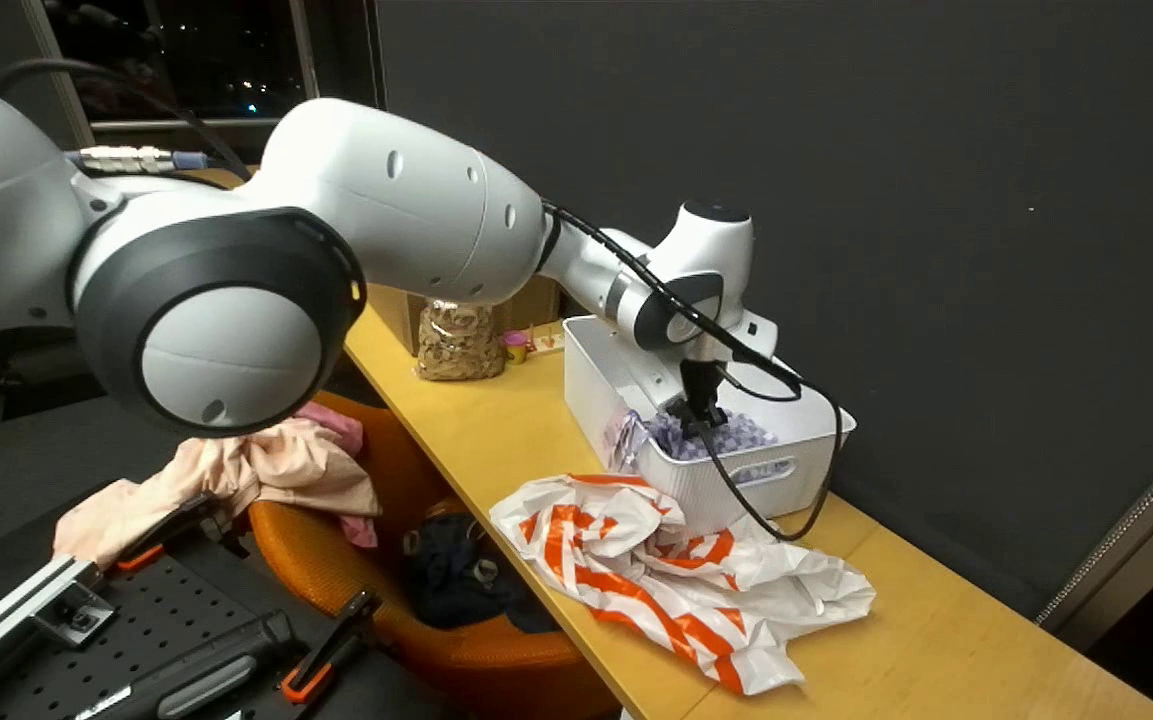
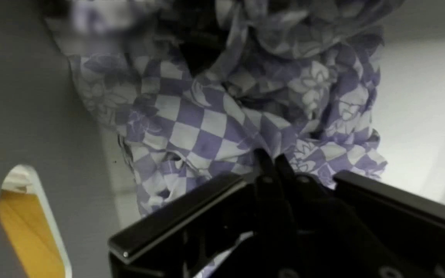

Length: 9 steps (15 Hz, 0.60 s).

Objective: Take the clothing out of the basket

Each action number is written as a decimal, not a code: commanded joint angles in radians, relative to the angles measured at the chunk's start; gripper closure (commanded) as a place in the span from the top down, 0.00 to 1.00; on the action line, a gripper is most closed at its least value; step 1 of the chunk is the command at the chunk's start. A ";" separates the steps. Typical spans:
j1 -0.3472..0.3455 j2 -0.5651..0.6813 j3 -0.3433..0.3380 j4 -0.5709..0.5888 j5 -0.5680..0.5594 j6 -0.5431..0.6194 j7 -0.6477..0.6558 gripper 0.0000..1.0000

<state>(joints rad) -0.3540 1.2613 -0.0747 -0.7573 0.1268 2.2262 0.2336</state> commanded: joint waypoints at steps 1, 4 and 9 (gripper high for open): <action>0.009 -0.176 -0.022 -0.127 -0.008 -0.081 0.031 0.01; 0.022 -0.305 -0.035 -0.228 -0.013 -0.121 0.043 0.01; 0.087 -0.526 -0.049 -0.460 -0.045 -0.168 0.076 0.01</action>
<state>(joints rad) -0.3198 0.8958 -0.1043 -1.0208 0.1151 2.0746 0.2836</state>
